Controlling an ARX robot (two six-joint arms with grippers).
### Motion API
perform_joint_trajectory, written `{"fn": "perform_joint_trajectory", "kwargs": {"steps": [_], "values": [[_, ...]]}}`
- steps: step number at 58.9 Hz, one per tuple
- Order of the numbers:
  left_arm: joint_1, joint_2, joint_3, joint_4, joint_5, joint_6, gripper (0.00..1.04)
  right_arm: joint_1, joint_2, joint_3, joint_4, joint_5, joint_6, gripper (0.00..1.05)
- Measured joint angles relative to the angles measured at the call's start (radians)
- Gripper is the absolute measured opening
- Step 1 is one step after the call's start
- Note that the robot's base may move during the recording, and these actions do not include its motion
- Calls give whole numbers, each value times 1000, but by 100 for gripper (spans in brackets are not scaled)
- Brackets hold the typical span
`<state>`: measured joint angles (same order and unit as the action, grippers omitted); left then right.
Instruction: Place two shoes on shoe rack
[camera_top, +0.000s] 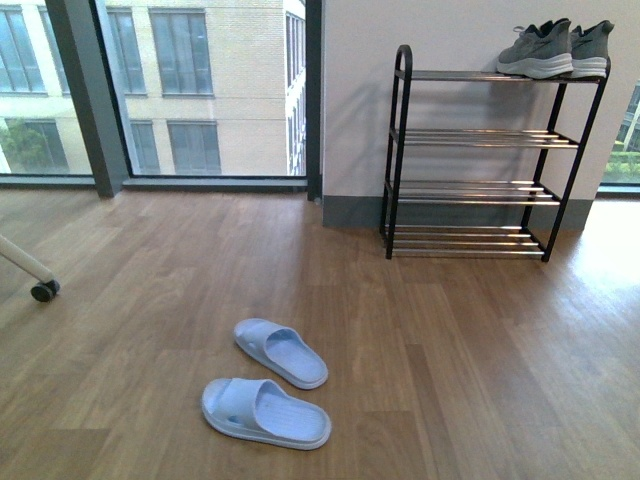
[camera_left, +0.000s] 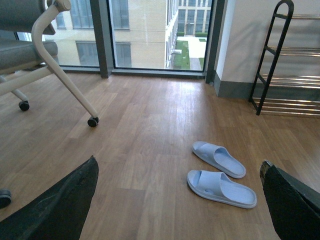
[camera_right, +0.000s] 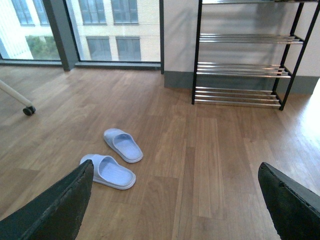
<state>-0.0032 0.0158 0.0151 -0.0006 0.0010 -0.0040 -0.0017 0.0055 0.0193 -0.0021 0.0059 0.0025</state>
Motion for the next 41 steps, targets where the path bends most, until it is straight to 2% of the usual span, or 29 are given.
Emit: {"fn": "perform_joint_trajectory", "kwargs": {"steps": [41], "values": [[2, 0, -1, -1, -4, 0, 95, 1, -2, 0, 2, -8, 0, 95]]}}
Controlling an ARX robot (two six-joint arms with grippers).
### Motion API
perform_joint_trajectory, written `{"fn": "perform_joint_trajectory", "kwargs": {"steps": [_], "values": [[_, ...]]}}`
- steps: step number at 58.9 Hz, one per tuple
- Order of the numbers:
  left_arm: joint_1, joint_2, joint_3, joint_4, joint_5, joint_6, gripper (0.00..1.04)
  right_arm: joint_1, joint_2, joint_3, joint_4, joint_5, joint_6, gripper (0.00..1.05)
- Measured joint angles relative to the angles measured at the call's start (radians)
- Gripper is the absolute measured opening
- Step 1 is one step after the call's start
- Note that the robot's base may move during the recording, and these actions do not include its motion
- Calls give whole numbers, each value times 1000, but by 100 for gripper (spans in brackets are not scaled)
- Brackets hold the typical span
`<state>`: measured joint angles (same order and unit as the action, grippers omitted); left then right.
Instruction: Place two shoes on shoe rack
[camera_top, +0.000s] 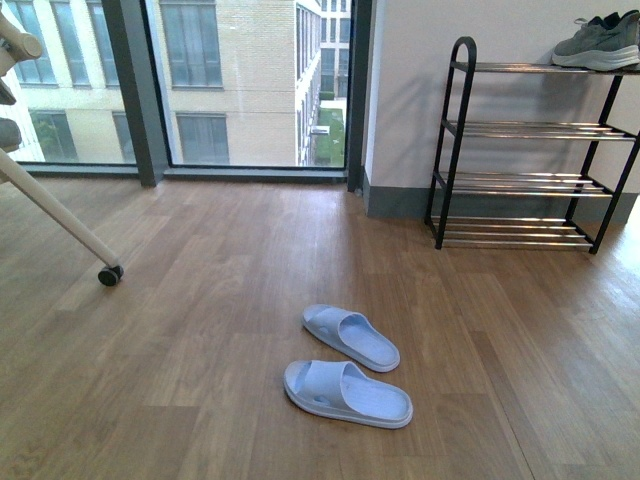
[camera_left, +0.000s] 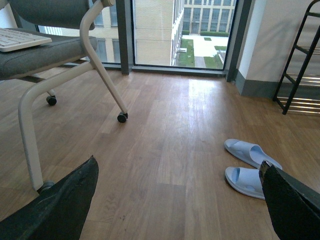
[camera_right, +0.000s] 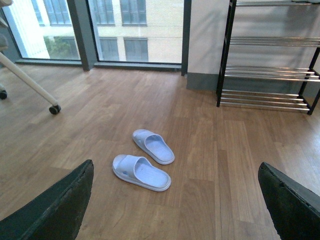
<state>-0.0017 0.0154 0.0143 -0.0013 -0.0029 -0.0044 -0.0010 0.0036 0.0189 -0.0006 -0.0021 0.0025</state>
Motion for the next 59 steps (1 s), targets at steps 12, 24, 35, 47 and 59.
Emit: {"fn": "perform_joint_trajectory", "kwargs": {"steps": [12, 24, 35, 47, 59], "values": [[2, 0, 0, 0, 1, 0, 95, 1, 0, 0, 0, -1, 0, 95], [2, 0, 0, 0, 3, 0, 95, 0, 0, 0, 0, 3, 0, 95], [2, 0, 0, 0, 3, 0, 95, 0, 0, 0, 0, 3, 0, 95], [2, 0, 0, 0, 3, 0, 95, 0, 0, 0, 0, 3, 0, 95], [2, 0, 0, 0, 3, 0, 95, 0, 0, 0, 0, 4, 0, 95]]}}
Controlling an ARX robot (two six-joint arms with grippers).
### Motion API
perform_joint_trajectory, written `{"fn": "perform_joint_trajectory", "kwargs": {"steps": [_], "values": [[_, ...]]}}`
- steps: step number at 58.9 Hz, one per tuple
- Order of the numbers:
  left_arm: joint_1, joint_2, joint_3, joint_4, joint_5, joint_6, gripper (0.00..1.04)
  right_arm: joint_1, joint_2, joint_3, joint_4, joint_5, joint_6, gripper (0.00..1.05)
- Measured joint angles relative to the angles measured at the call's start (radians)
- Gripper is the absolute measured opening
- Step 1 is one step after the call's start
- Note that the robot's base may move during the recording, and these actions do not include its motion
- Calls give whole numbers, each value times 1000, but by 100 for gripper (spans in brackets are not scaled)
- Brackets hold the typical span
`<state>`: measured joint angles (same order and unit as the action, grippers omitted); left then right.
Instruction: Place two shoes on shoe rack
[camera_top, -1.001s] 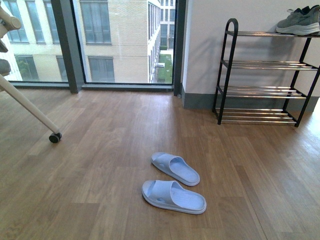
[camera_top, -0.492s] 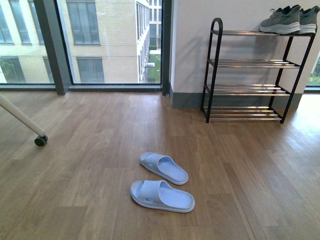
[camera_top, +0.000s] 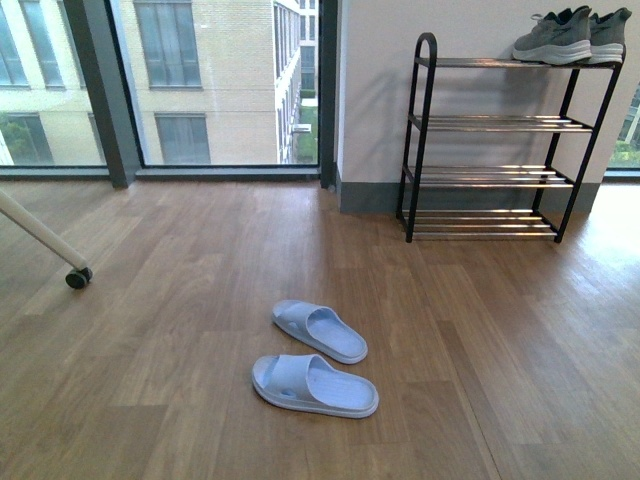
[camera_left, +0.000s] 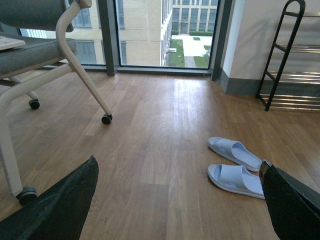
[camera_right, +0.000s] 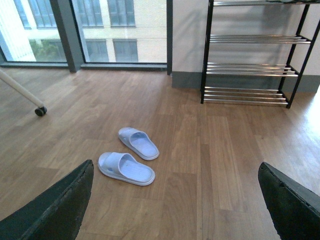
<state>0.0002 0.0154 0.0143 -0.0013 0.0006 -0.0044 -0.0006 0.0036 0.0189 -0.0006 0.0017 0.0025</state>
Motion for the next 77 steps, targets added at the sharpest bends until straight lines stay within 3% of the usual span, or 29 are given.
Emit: {"fn": "perform_joint_trajectory", "kwargs": {"steps": [77], "values": [[0, 0, 0, 0, 0, 0, 95, 0, -1, 0, 0, 1, 0, 95]]}}
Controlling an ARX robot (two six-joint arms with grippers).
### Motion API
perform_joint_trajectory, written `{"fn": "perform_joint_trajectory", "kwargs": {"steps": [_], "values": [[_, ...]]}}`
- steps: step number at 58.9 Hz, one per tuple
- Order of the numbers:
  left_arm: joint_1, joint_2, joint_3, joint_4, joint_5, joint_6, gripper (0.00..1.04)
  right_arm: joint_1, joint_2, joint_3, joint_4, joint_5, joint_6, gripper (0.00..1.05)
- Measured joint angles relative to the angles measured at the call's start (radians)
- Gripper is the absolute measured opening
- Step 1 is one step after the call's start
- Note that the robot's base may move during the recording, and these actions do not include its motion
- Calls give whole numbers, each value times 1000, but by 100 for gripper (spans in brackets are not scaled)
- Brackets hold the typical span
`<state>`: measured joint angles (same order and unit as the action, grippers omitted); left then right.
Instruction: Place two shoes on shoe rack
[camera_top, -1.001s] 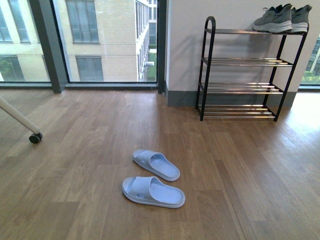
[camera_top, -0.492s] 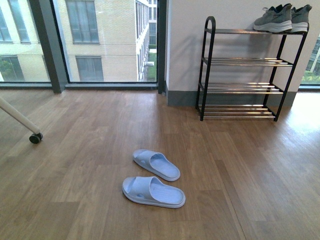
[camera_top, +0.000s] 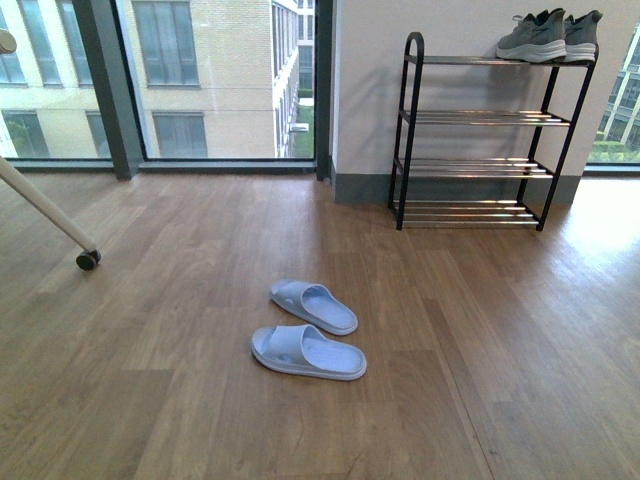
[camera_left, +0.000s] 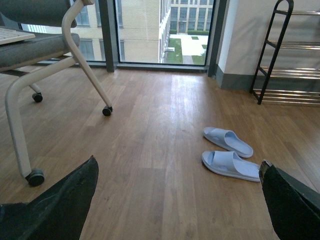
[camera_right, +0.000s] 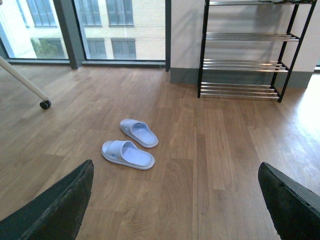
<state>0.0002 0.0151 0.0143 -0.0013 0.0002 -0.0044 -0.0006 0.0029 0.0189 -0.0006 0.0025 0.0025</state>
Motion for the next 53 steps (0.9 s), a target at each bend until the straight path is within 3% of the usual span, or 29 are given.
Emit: {"fn": "perform_joint_trajectory", "kwargs": {"steps": [53], "values": [[0, 0, 0, 0, 0, 0, 95, 0, 0, 0, 0, -2, 0, 95]]}}
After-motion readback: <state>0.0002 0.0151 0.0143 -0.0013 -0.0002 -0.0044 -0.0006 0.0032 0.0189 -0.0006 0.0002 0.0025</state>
